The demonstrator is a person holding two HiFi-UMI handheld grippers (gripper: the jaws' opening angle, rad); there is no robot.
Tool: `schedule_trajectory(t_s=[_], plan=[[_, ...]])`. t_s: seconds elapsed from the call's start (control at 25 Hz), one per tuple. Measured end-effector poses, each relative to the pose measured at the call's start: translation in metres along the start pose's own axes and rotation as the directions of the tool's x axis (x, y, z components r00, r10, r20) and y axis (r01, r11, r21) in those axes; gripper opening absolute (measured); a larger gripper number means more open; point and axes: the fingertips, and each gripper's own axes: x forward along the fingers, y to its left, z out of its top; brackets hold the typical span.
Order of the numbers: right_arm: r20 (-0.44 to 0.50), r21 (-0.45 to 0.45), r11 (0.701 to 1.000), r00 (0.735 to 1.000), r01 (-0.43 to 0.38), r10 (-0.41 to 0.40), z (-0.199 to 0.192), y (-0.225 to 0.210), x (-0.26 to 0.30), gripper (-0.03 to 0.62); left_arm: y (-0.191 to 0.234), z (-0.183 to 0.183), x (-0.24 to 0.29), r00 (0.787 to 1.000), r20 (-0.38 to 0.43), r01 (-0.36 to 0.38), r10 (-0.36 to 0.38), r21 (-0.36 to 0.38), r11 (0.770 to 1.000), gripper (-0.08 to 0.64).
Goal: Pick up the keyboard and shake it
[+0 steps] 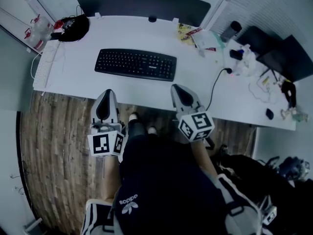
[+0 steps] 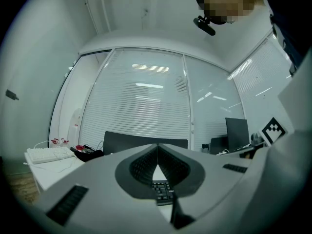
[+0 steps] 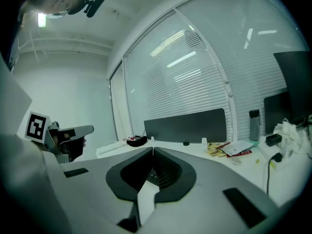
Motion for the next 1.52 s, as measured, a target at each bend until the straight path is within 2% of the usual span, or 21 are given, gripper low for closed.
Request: schedule_trajectory(t_s=[0.2, 0.48, 0.68, 0.8, 1.08, 1.52], plan=[[-0.009, 0.007, 1.000, 1.000, 0.029, -0.029, -0.002, -0.008, 0.016, 0.006, 0.018, -0.003, 0.019, 1.000, -0.009, 0.013, -0.013, 0.001, 1.000, 0.005], [-0.004, 0.022, 0.991, 0.991, 0.131, -0.131, 0.012, -0.022, 0.052, 0.005, 0.059, 0.000, 0.067, 0.997, -0.024, 0.075, -0.074, 0.005, 0.997, 0.005], [0.014, 0.049, 0.977, 0.978, 0.207, -0.208, 0.026, -0.032, 0.077, 0.005, 0.094, 0.008, 0.104, 0.992, -0.033, 0.124, -0.123, 0.041, 0.991, 0.005], [0.015, 0.055, 0.966, 0.967, 0.253, -0.254, 0.028, -0.039, 0.090, 0.005, 0.116, 0.011, 0.122, 0.991, -0.034, 0.134, -0.133, 0.031, 0.990, 0.005], [0.003, 0.068, 0.939, 0.941, 0.336, -0.337, 0.022, -0.047, 0.109, 0.005, 0.148, -0.005, 0.151, 0.983, -0.071, 0.174, -0.170, 0.042, 0.984, 0.005], [-0.039, 0.089, 0.929, 0.933, 0.360, -0.358, 0.010, -0.062, 0.120, 0.006, 0.180, -0.025, 0.164, 0.984, -0.130, 0.128, -0.122, 0.034, 0.991, 0.005]])
